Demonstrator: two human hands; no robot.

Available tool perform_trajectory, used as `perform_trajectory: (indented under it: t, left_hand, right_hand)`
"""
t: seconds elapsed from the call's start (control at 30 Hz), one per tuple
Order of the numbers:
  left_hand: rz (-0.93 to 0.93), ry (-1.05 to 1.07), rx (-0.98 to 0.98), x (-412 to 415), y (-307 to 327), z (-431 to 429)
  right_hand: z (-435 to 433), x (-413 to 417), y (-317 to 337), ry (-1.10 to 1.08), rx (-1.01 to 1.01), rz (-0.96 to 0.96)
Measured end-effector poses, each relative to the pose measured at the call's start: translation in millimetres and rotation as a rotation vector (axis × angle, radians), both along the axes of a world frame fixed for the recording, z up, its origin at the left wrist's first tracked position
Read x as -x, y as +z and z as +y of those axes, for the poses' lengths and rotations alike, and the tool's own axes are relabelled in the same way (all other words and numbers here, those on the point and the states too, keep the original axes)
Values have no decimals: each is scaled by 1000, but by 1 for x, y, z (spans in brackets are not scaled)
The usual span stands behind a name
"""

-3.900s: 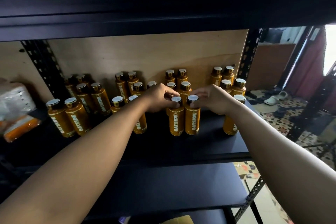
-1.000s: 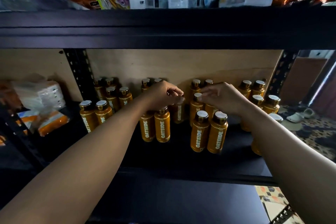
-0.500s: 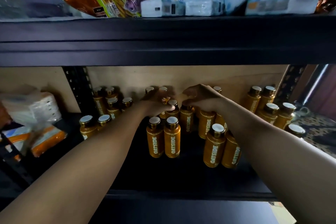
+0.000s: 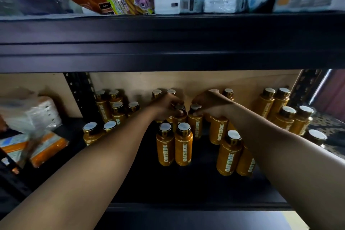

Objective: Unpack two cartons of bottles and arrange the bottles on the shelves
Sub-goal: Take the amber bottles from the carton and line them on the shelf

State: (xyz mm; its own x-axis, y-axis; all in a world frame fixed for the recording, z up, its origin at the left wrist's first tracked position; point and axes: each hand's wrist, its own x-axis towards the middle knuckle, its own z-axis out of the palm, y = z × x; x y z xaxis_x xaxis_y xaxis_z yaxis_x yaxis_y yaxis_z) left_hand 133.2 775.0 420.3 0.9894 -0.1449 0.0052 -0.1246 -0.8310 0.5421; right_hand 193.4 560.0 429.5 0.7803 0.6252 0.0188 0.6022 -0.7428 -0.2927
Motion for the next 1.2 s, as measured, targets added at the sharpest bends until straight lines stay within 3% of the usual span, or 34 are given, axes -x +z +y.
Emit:
perform_trajectory:
  t: [0.8,1.2]
  left_hand:
    - [43,60,-33,18,8,54]
    - [19,34,-37,20,8,68]
  right_hand:
    - [57,26,10,15,7,36]
    - [65,20,-5,7,-140,84]
